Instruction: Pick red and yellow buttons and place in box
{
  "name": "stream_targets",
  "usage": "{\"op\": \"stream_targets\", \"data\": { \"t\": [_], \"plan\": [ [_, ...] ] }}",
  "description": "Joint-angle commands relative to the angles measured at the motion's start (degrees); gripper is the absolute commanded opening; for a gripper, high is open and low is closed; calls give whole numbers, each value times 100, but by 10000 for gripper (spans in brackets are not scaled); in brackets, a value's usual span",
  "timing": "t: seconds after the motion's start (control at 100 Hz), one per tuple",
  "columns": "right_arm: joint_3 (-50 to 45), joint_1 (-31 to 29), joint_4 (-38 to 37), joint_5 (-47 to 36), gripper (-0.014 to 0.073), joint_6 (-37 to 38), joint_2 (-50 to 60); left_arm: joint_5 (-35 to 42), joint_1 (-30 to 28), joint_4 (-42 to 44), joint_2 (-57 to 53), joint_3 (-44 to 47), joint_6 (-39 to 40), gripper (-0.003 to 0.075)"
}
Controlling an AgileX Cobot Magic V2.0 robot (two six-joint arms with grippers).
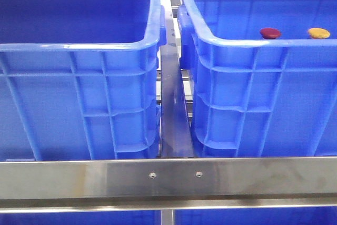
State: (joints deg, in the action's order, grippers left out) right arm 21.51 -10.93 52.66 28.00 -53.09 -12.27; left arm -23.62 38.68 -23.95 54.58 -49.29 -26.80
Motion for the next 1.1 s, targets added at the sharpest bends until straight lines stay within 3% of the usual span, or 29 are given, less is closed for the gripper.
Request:
{"op": "stream_targets", "data": {
  "t": [0.0, 0.35, 0.43, 0.9, 1.09],
  "plan": [
    [131, -35, 124, -251, -68, -64, -47, 514, 50, -148, -434, 104, 8, -20],
    [131, -35, 124, -245, -68, -64, -47, 943, 22, 290, -1823, 1273, 8, -20],
    [131, -35, 124, -240, -68, -64, -47, 1044, -174, 654, -2006, 1479, 8, -20],
    [131, -35, 124, -199, -68, -64, -47, 2191, -1661, 597, -2132, 2138, 8, -20],
    [131, -35, 124, -165, -68, -64, -47, 2743, -1755, 597, -2132, 2150, 8, -20]
  ]
}}
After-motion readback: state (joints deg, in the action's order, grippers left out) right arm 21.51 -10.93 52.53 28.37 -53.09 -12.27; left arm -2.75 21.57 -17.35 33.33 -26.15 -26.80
